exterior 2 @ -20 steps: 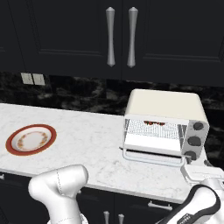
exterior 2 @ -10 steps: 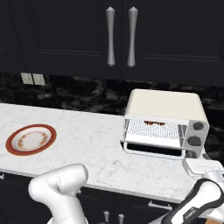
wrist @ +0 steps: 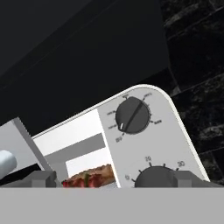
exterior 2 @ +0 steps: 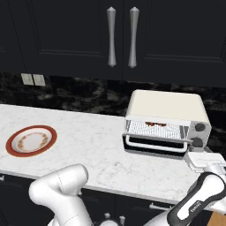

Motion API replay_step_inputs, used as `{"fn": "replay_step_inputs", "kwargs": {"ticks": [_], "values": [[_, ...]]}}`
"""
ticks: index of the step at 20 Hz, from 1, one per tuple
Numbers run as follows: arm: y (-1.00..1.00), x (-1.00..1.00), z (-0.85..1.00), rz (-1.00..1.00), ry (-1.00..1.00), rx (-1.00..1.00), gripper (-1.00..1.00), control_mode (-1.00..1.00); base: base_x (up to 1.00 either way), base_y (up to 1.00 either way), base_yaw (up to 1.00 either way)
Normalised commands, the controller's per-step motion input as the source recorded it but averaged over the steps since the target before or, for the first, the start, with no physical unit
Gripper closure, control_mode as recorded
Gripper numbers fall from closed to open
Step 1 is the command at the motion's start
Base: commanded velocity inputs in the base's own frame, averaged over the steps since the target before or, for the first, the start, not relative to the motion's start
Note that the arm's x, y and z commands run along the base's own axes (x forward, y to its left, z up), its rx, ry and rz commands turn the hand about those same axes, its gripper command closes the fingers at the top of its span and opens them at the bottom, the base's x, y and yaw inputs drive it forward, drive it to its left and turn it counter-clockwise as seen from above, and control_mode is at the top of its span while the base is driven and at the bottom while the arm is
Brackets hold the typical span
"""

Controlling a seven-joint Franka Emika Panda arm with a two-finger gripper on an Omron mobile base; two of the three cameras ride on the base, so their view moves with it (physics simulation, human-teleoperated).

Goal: Pick up the kebab skewer and baguette bread, and place them inside the toaster oven. Close the toaster oven door and start by setting the timer.

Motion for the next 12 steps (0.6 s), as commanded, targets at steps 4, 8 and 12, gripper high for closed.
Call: {"fn": "replay_step_inputs", "kwargs": {"ticks": [4, 8, 12], "values": [[0.45, 0.39, 0.09, -0.17, 0.0, 0.0, -1.0, -1.0, 0.0, 0.0, 0.0], [0.54, 0.31, 0.01, -0.27, 0.0, 0.0, -1.0, -1.0, 0.0, 0.0, 0.0], [0.6, 0.69, 0.02, -0.16, 0.0, 0.0, -1.0, -1.0, 0.0, 0.0, 0.0]]}}
